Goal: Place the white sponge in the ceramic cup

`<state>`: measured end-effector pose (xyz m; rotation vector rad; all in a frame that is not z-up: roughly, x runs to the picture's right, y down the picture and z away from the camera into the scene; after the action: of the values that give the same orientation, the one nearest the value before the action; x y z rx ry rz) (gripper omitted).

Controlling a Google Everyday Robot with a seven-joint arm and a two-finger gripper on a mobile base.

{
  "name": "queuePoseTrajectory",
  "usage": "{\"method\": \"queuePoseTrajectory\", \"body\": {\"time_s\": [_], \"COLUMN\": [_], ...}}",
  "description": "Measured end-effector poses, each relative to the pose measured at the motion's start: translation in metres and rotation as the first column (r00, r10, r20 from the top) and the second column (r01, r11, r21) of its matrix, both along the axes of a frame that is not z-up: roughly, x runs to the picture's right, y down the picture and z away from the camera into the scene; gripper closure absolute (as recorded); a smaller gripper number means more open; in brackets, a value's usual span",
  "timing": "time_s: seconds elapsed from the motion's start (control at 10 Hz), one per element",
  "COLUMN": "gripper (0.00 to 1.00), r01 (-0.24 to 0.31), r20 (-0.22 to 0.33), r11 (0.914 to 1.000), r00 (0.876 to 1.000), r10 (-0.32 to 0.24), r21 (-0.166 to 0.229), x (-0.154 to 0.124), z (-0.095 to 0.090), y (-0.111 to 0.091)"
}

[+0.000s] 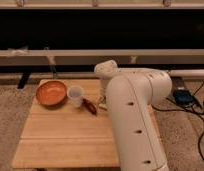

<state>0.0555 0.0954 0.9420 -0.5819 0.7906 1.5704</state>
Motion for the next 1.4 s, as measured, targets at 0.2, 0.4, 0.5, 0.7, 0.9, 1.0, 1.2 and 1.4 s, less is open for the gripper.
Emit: {"method": "queuePoseTrajectory", "body": {"time_s": [0.2,0.4,0.5,0.7,0.9,1.0,1.2,1.4], "gripper": [0.99,1.00,1.00,1.00,1.00,1.00,1.00,1.00], "r01": [0.000,0.001,0.001,0.006,0.027,0.036,0.062,0.080], "r20": [-0.001,-0.002,-0.005,-0.003,0.091,0.127,0.222,0.303], "r11": [1.0000,1.0000,1.0000,1.0000,0.9995,0.9991,0.9972,0.9942], "r00": [1.000,1.000,1.000,1.000,0.995,0.991,0.973,0.948], "r10": [0.000,-0.001,-0.001,-0.006,-0.028,-0.038,-0.070,-0.098], "r21": [0.000,-0.003,-0.004,-0.002,0.014,0.021,0.043,0.071], "x": [0.000,0.001,0.002,0.004,-0.006,-0.008,-0.019,-0.024], "z": [-0.001,-0.003,-0.003,-0.005,-0.032,-0.047,-0.095,-0.141], "y": [-0.001,-0.002,-0.001,-0.001,-0.007,-0.011,-0.029,-0.048]}}
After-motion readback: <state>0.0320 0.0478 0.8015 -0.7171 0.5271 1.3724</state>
